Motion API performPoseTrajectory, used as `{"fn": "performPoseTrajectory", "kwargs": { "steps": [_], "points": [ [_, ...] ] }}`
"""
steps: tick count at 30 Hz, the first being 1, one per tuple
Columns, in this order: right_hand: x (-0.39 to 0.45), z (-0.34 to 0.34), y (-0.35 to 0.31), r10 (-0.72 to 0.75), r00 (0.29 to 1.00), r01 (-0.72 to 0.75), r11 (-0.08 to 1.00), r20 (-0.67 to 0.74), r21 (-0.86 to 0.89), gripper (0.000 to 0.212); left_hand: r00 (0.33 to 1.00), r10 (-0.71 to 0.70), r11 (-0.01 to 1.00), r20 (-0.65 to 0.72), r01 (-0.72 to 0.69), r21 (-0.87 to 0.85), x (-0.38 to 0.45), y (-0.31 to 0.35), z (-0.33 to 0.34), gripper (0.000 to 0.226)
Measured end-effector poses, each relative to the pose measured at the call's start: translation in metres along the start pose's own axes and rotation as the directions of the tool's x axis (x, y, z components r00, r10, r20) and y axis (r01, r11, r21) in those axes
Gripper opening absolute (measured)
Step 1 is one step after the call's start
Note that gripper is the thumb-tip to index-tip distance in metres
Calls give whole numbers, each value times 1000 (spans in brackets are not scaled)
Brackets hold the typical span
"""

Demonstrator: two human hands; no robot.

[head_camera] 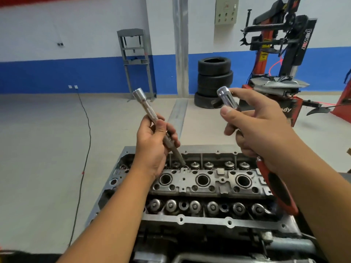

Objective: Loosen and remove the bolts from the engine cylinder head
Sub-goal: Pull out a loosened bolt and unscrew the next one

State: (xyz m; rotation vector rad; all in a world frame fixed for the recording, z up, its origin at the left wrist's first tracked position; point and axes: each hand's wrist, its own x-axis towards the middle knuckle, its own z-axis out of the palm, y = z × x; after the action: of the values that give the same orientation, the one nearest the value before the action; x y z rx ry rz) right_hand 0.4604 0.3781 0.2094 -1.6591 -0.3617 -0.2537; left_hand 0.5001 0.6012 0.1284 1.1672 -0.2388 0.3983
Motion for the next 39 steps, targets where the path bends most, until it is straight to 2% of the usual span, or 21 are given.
{"fn": "performPoseTrajectory", "kwargs": {
  "steps": [6, 12, 19, 24, 27, 34, 39],
  "points": [
    [-3, 17, 0, -10, 999, 13, 996, 35, -90, 37, 992, 35, 984, 119, -55, 169, 2, -7, 4, 12],
    [-1, 27, 0, 9, 1000, -9, 993, 3, -119, 29, 992, 66, 998, 111, -63, -28, 1, 0, 3, 5],
    [2, 41, -4, 39, 999, -40, 990, -8, -134, 24, 975, 96, 989, 200, -116, 94, -2, -2, 3, 6],
    [5, 49, -11, 16, 1000, -16, 996, -3, -83, 24, 961, 38, 996, 274, -60, 72, -6, -4, 11, 8],
    [6, 51, -19, -17, 1000, 16, 999, -25, -41, 26, 947, 52, 991, 316, -89, 101, -9, -7, 12, 7],
    [2, 44, -43, -80, 997, 79, 996, -20, -31, 28, 961, 176, 965, 213, -211, 156, -6, -1, -1, 6],
    [0, 43, -48, -97, 995, 97, 993, 8, -64, 28, 952, 155, 963, 263, -205, 175, -7, 0, 2, 11]
  ]
}}
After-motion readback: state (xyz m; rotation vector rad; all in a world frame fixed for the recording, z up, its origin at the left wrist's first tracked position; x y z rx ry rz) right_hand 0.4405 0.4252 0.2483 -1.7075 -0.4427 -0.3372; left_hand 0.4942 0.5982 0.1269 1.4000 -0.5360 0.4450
